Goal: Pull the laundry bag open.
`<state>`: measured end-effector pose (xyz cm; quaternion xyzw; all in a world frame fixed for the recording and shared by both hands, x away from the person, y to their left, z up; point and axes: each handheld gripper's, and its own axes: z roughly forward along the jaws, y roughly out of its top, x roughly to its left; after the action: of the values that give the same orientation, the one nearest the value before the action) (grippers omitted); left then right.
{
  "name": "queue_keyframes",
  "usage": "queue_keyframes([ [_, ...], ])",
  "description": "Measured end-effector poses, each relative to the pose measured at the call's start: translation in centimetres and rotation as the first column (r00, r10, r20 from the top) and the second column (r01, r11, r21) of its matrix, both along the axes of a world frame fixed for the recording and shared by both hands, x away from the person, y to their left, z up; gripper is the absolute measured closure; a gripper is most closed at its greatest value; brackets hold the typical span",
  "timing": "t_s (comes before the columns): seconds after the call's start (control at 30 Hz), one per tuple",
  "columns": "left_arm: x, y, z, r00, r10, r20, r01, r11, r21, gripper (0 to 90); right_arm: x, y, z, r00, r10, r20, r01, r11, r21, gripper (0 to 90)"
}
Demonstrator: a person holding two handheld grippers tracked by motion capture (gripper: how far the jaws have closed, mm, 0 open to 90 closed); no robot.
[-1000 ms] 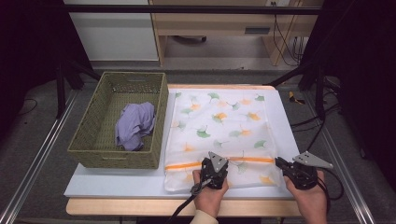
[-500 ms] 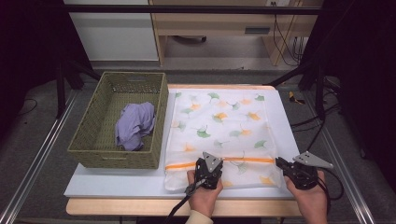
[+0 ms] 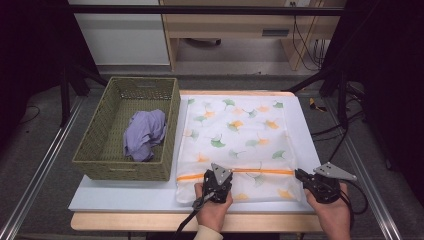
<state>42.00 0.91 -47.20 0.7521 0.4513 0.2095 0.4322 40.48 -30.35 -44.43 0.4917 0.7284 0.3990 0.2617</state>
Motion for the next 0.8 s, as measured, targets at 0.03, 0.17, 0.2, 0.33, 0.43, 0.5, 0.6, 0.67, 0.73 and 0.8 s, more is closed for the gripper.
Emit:
queue_keyframes([
  [0.03,-0.1,0.2,0.1,1.0000,0.007,0.006,-0.007,1.0000,0.006,90.0,0.0,0.1,0.0,1.0000,0.000,-0.003,0.000,1.0000,0.000,86.5],
  [0.17,-0.1,0.8,0.1,0.9998,0.018,0.006,-0.018,0.9998,0.004,90.0,0.0,0.1,0.0,1.0000,-0.001,-0.004,0.001,1.0000,0.003,86.5],
  [0.2,-0.1,1.0,0.0,0.9998,0.018,0.003,-0.018,0.9998,0.007,90.0,-0.1,0.1,0.0,1.0000,-0.002,-0.005,0.002,1.0000,0.003,86.5],
  [0.33,-0.2,1.9,-0.2,0.9992,0.040,0.001,-0.040,0.9992,-0.003,90.0,-0.1,0.0,0.0,1.0000,-0.004,-0.006,0.004,1.0000,-0.001,86.5],
  [0.43,-0.4,2.7,-0.3,0.9985,0.054,0.001,-0.054,0.9985,-0.009,90.0,-0.1,-0.1,0.0,1.0000,-0.005,-0.003,0.005,1.0000,-0.004,86.5],
  [0.5,-0.6,3.2,-0.3,0.9981,0.062,0.000,-0.062,0.9980,-0.014,90.0,0.0,-0.1,-0.1,1.0000,-0.008,-0.005,0.008,1.0000,-0.006,86.5],
  [0.6,-0.8,3.9,-0.4,0.9976,0.069,-0.001,-0.069,0.9975,-0.016,90.0,0.0,-0.1,0.0,0.9999,-0.007,-0.008,0.007,1.0000,-0.004,86.5],
  [0.67,-1.0,4.3,-0.3,0.9971,0.076,0.007,-0.076,0.9970,-0.016,90.0,-0.1,0.0,0.0,0.9999,-0.008,-0.012,0.008,1.0000,-0.002,86.5],
  [0.73,-1.1,4.7,-0.3,0.9965,0.083,0.010,-0.083,0.9963,-0.020,90.0,-0.1,0.0,0.0,0.9999,-0.007,-0.012,0.007,1.0000,-0.005,86.5],
  [0.8,-1.1,5.2,-0.3,0.9962,0.087,0.008,-0.086,0.9960,-0.022,90.0,-0.1,0.0,0.0,0.9999,-0.007,-0.013,0.007,1.0000,-0.003,86.5],
])
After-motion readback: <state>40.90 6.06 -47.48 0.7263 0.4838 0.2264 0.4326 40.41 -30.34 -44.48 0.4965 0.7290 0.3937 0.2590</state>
